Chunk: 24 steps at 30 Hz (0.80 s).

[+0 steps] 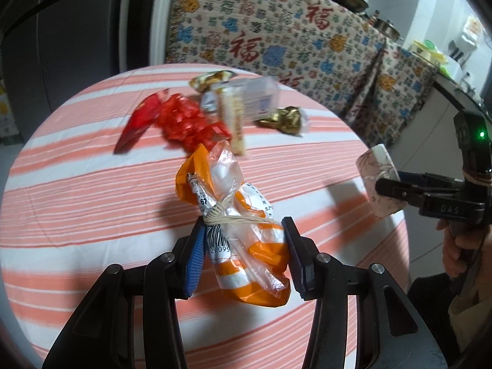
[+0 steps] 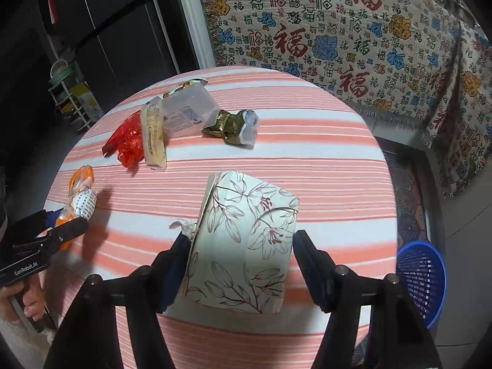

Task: Collect trash
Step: 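Carry the wrapped bottle and floral box over the blue wastebasket and release both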

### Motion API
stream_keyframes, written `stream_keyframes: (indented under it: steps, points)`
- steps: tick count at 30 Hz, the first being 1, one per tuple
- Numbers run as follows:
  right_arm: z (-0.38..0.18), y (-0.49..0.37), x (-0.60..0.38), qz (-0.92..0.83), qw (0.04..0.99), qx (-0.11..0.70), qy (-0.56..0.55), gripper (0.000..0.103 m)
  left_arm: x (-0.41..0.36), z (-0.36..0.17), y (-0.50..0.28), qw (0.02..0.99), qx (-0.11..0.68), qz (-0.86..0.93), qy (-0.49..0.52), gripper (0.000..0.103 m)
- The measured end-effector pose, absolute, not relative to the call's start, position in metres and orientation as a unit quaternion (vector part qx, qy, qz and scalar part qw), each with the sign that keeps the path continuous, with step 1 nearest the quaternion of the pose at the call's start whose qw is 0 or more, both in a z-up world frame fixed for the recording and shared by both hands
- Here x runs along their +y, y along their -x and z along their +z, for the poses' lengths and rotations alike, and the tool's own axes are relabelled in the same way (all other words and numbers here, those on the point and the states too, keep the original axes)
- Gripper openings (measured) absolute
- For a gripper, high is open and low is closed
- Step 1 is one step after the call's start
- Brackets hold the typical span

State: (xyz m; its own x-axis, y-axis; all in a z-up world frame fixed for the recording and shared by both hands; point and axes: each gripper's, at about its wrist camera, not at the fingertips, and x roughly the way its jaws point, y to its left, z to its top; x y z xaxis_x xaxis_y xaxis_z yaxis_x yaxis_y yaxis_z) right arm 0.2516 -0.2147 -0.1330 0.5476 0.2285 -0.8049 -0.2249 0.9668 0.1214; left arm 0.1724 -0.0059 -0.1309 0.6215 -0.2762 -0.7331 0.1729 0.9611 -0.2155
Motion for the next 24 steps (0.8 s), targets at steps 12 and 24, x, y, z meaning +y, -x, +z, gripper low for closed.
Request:
stream_keyframes:
  steps: [12, 24]
  points:
    - [-0.126, -0.226, -0.282, 0.102, 0.896, 0.431, -0.022, 0.068, -0.102, -0.109, -0.175, 0.89, 0.408, -0.199, 0.029, 0.048]
    - [-0.104, -0.2, -0.42, -0.002, 0.913, 0.404, -0.059, 0.069, -0.255, -0.077, -0.18, 0.866, 0.389, -0.313, -0.007, 0.048]
